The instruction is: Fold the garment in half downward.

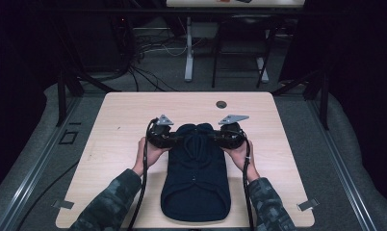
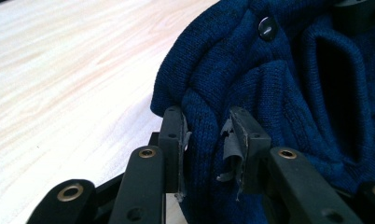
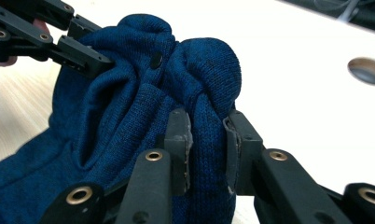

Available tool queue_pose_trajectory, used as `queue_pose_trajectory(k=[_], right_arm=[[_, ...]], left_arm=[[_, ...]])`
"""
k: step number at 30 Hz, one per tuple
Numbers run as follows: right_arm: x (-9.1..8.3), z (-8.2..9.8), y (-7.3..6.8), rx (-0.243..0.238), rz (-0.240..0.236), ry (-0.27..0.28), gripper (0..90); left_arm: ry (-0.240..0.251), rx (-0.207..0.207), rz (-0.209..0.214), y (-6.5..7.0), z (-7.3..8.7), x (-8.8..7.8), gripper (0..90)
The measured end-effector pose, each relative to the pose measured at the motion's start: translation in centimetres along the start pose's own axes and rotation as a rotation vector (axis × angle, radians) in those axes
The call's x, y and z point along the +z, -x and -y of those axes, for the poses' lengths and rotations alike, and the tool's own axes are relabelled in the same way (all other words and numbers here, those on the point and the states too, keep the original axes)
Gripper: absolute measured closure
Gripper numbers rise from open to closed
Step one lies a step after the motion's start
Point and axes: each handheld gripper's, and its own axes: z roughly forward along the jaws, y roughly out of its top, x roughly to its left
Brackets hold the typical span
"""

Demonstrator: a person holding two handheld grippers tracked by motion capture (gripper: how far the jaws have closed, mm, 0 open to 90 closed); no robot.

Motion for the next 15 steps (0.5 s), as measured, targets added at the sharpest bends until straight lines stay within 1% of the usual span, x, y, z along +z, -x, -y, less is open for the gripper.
queue_pose_trajectory(k=[1, 3, 4, 7, 9, 11, 15], right_arm=[[-0.2, 0.0, -0.1, -0.003, 0.002, 0.003, 73.2], [-0.6, -0.1, -0.3, -0.021, 0.005, 0.017, 73.2], [-0.7, -0.1, -0.4, -0.023, 0.004, 0.020, 73.1], [-1.3, -0.3, -0.6, -0.040, 0.003, 0.032, 73.0], [-1.6, -0.4, -0.7, -0.049, 0.008, 0.037, 73.0], [-2.0, -0.5, -0.8, -0.052, 0.013, 0.054, 73.0], [-2.5, -0.6, -1.0, -0.071, 0.025, 0.071, 73.1]], left_arm=[[0.003, 0.012, -0.001, 0.1, -0.1, -0.2, 69.2], [0.012, 0.018, -0.004, 0.3, -0.2, -0.5, 69.2], [0.010, 0.028, -0.002, 0.4, -0.3, -0.7, 69.2], [0.018, 0.041, -0.001, 0.7, -0.6, -1.2, 69.2], [0.024, 0.046, -0.003, 0.8, -0.8, -1.5, 69.1], [0.022, 0.039, 0.005, 0.9, -1.1, -1.7, 68.3], [0.021, 0.054, 0.015, 1.1, -1.4, -2.1, 67.7]])
